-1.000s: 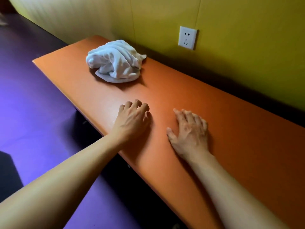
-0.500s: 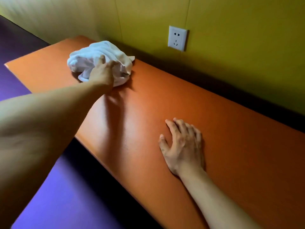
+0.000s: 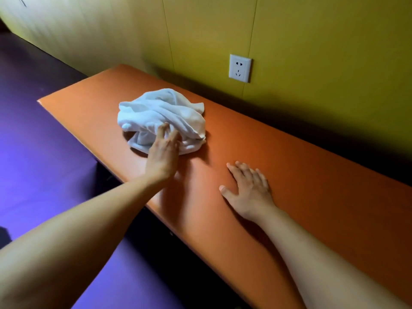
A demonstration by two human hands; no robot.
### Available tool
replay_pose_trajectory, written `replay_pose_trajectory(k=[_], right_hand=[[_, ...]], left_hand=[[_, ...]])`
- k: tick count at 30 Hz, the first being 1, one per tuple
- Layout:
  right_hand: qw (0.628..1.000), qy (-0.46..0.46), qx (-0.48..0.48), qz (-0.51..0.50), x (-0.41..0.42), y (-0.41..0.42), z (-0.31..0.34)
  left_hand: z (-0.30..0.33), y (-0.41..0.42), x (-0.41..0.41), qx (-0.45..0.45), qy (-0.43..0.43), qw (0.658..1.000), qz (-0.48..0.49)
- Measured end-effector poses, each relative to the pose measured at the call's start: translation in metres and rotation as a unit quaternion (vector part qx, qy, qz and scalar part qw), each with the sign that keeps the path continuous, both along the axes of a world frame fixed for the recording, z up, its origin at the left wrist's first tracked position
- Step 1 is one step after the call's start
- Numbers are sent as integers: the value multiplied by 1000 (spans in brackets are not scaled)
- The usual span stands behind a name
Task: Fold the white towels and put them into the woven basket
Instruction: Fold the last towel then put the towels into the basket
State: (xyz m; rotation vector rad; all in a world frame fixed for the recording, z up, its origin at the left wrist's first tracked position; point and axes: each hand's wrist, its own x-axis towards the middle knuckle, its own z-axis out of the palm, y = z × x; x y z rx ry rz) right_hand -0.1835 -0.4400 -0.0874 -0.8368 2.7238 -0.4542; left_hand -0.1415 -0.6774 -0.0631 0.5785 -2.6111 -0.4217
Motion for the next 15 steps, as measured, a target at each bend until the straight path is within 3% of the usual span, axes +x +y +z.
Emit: replay_pose_trajectory(k=[4,9,13,15], right_hand=[[997,-62,-47,-1,3,17,15],[966,-22,-247,-79,38,57,22],[960,17,-261,-100,63,101,30],[960,21,-251,-119,73,120,33]], left_hand=[[14,60,43,43,-10,998,-38],[11,129,92,70,10,993,-96],[12,188,121,84,22,985,-152],[16,218,131,137,9,978,-155]])
